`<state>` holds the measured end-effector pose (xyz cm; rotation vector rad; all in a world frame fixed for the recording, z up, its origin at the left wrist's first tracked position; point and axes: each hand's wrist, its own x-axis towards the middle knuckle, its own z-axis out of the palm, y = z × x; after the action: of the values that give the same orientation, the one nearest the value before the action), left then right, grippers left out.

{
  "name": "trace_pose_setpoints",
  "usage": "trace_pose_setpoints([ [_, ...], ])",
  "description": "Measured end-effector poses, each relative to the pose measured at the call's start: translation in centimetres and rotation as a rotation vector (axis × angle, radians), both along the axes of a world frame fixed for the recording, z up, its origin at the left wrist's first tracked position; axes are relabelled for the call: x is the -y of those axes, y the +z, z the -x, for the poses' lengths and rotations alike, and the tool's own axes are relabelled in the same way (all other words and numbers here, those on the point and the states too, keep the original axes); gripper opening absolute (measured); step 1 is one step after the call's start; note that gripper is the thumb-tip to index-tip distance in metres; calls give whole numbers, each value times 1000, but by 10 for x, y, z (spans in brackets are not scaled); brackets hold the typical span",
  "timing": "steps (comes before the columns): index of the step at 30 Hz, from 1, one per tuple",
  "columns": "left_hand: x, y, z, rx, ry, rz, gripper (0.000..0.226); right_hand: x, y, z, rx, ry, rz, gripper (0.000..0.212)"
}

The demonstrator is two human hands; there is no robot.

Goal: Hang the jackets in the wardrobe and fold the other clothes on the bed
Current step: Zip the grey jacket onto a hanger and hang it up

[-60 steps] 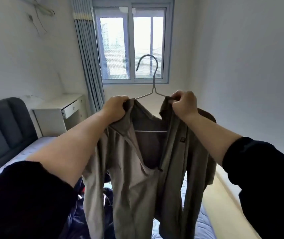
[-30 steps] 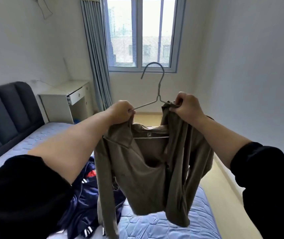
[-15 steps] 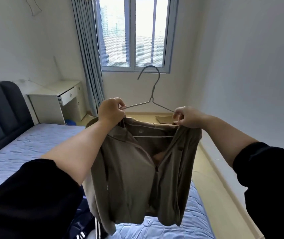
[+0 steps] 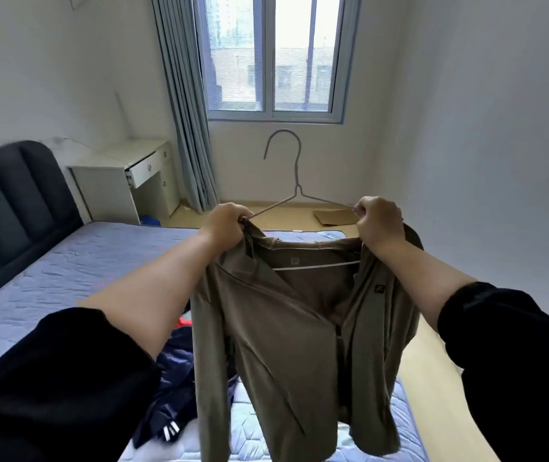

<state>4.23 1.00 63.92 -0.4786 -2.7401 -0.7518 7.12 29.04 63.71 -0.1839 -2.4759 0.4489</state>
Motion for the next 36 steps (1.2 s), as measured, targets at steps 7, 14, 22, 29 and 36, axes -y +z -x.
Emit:
trace_pose_setpoints([
  [7,6,-26,-30,30,147,117,21,-2,-25,-19,-22,79,3,19],
  [14,-23,-55,-105,-70,328,141,22,-29,-57,-80,39,200,83,16],
  [22,-69,-70,-196,-309,388,177,22,-48,-69,-164,139,430,302,19],
  [29,-79,-65,-231,-352,432,224,23,-107,-53,-168,448,310,-53,55],
  [36,-102,-77,-253,-296,392,290,14,-118,-71,-191,401,131,188,13],
])
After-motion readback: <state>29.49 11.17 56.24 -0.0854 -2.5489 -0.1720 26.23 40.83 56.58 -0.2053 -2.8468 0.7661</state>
